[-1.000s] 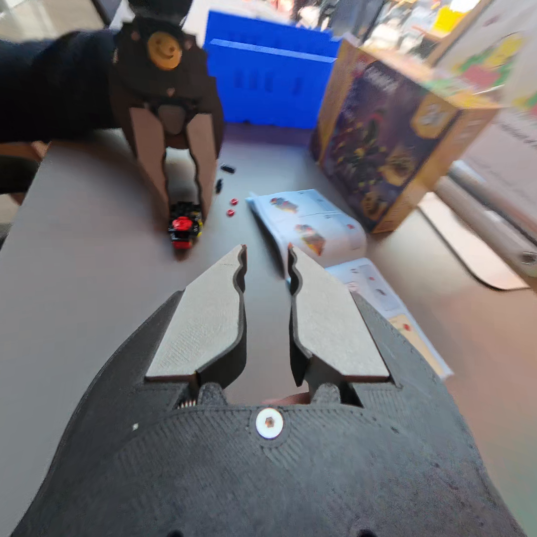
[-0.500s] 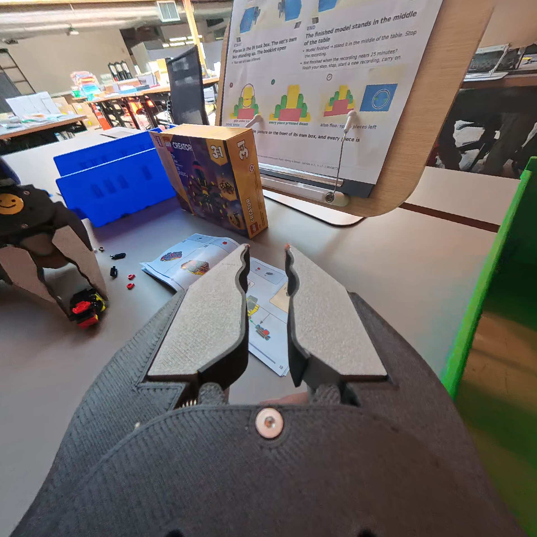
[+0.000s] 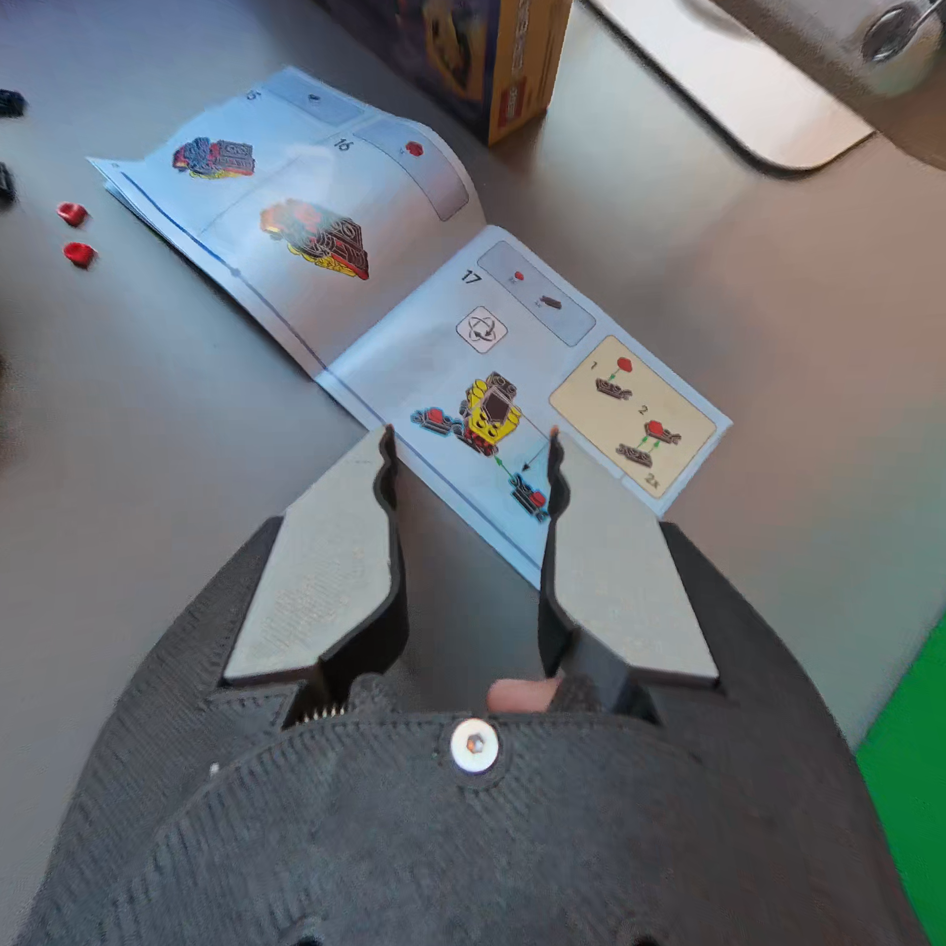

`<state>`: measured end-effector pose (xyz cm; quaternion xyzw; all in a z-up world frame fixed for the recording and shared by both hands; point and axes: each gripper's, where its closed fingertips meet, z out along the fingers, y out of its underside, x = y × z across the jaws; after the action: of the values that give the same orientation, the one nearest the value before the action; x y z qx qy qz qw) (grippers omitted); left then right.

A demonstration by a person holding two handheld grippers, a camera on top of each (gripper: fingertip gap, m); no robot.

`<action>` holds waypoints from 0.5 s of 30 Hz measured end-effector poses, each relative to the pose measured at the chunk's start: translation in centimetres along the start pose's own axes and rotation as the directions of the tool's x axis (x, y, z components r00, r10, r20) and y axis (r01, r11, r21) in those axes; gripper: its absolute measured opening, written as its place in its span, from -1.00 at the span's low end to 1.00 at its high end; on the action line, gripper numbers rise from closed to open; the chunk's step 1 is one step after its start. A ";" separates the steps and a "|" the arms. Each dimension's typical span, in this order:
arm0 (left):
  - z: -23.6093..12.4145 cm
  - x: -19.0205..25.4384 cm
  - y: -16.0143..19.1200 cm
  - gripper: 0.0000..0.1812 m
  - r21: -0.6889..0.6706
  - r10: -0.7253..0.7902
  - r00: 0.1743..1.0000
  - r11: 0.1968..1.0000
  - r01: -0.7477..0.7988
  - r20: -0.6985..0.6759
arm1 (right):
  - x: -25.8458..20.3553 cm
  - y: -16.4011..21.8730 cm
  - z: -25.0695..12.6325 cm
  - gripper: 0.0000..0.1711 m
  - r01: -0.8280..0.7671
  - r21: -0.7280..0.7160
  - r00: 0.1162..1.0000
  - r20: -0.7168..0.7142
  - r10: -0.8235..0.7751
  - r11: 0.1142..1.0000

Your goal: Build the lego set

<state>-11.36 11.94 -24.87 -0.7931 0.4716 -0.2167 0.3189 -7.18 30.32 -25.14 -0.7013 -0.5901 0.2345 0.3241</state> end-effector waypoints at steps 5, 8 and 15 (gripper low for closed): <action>0.3 -0.1 -0.2 -0.67 0.013 0.015 1.000 1.000 -0.016 0.013 | -2.4 0.0 -0.4 -0.44 0.022 0.008 0.993 0.113 -0.023 1.000; 0.2 0.0 -0.2 -0.67 0.015 0.020 1.000 1.000 -0.021 0.008 | -3.8 0.1 -1.1 -0.49 0.072 -0.003 0.986 0.151 -0.071 0.997; 0.2 0.1 -0.1 -0.66 0.017 0.021 1.000 1.000 -0.021 0.002 | 1.0 -3.7 -5.5 -0.50 -0.034 0.246 0.998 -0.043 0.046 0.969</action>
<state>-11.09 11.95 -24.90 -0.7855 0.4779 -0.2163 0.3283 -5.51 30.69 -18.63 -0.6731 -0.5345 0.2950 0.4174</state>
